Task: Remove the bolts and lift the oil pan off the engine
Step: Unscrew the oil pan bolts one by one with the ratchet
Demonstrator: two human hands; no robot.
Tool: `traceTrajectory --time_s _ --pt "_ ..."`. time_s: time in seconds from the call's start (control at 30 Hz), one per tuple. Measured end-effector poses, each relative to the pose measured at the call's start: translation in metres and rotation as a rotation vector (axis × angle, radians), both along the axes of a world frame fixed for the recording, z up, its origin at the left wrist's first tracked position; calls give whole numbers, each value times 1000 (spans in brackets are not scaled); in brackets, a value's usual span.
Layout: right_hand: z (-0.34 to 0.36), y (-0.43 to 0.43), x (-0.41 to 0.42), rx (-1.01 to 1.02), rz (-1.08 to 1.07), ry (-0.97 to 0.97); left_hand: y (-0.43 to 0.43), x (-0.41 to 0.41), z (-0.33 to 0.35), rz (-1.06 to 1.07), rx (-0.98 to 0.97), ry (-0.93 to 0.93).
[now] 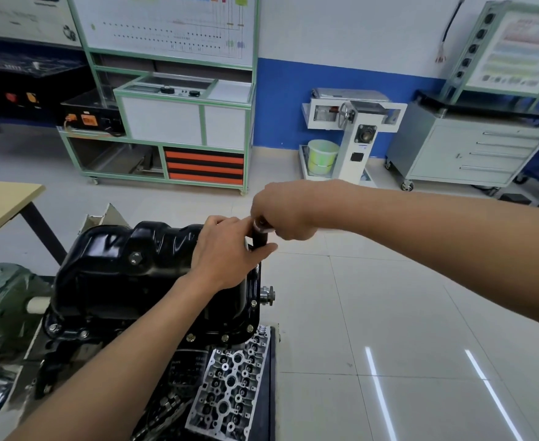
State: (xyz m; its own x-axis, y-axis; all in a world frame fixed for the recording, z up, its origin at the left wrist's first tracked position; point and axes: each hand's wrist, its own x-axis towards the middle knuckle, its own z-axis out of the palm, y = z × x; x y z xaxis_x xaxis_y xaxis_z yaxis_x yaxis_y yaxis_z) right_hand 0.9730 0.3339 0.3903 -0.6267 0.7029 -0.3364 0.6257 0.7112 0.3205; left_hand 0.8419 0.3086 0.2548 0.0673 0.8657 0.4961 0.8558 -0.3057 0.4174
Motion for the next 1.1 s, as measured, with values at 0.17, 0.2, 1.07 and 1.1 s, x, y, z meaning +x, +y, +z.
traceTrajectory --time_s 0.17,0.2,1.07,1.1 --pt "-6 6 7 274 473 -59 4 -8 2 -52 -140 36" --pt "-7 4 7 272 425 -48 4 -8 2 -60 -137 42" --pt "0 -5 4 -374 -453 315 -2 1 4 -3 -86 19" --pt "0 -6 5 -484 -530 406 -4 1 4 2 -70 21"
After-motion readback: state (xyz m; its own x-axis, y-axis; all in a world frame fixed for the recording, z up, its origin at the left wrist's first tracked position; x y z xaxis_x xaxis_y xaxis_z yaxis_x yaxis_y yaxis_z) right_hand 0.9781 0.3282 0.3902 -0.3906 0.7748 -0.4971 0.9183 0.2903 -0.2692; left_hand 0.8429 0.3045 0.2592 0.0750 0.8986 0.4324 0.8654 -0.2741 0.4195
